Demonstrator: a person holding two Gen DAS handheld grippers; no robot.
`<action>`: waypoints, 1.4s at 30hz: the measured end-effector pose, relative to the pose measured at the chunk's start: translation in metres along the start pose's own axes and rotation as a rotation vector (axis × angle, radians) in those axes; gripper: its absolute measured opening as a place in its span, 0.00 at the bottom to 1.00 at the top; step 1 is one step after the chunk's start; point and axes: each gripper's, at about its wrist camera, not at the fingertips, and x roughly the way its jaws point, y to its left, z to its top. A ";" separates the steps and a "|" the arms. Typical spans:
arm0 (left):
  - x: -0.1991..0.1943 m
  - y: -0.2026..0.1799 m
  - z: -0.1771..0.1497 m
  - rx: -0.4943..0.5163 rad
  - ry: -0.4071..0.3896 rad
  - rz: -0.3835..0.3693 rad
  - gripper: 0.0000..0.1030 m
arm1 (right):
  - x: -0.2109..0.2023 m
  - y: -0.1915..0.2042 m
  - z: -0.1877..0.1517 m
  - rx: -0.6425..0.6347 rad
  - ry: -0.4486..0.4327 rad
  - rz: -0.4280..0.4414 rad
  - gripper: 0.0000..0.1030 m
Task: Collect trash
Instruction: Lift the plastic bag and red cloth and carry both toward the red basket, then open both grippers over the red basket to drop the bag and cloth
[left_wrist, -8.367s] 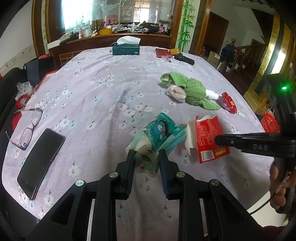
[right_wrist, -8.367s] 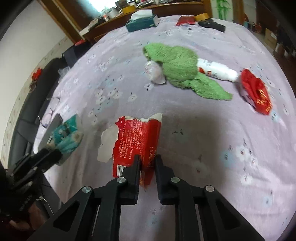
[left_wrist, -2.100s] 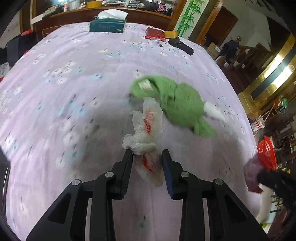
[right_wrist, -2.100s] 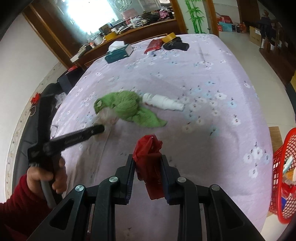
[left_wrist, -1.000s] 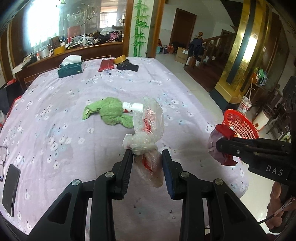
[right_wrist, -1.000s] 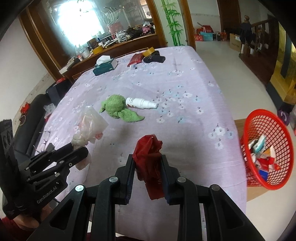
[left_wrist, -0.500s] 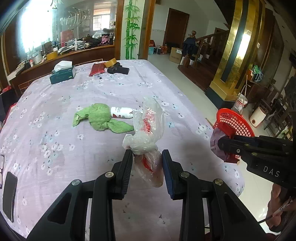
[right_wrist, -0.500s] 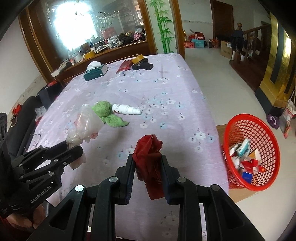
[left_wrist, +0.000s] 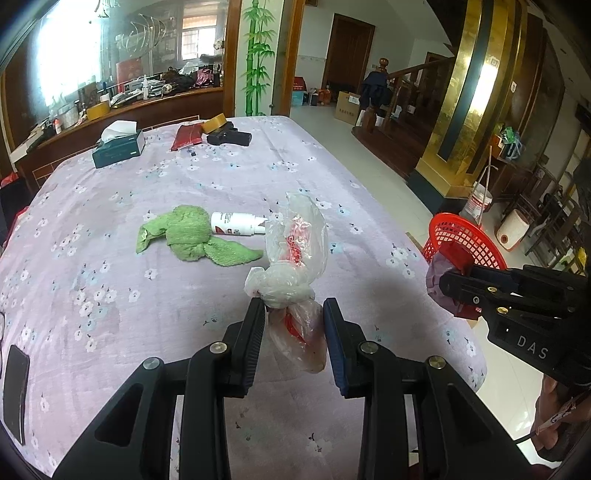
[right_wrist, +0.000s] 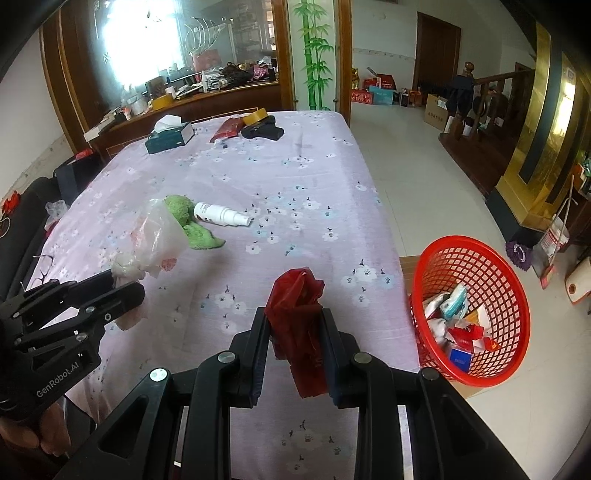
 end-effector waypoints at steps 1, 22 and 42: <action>0.000 0.000 0.000 0.001 0.000 -0.001 0.30 | 0.000 0.000 0.000 0.001 0.001 -0.001 0.28; 0.011 -0.006 -0.001 0.006 0.010 -0.005 0.30 | 0.003 0.001 0.004 -0.016 0.007 -0.008 0.28; 0.024 -0.025 0.004 0.036 0.044 -0.031 0.30 | 0.004 -0.023 0.000 0.025 0.019 -0.018 0.28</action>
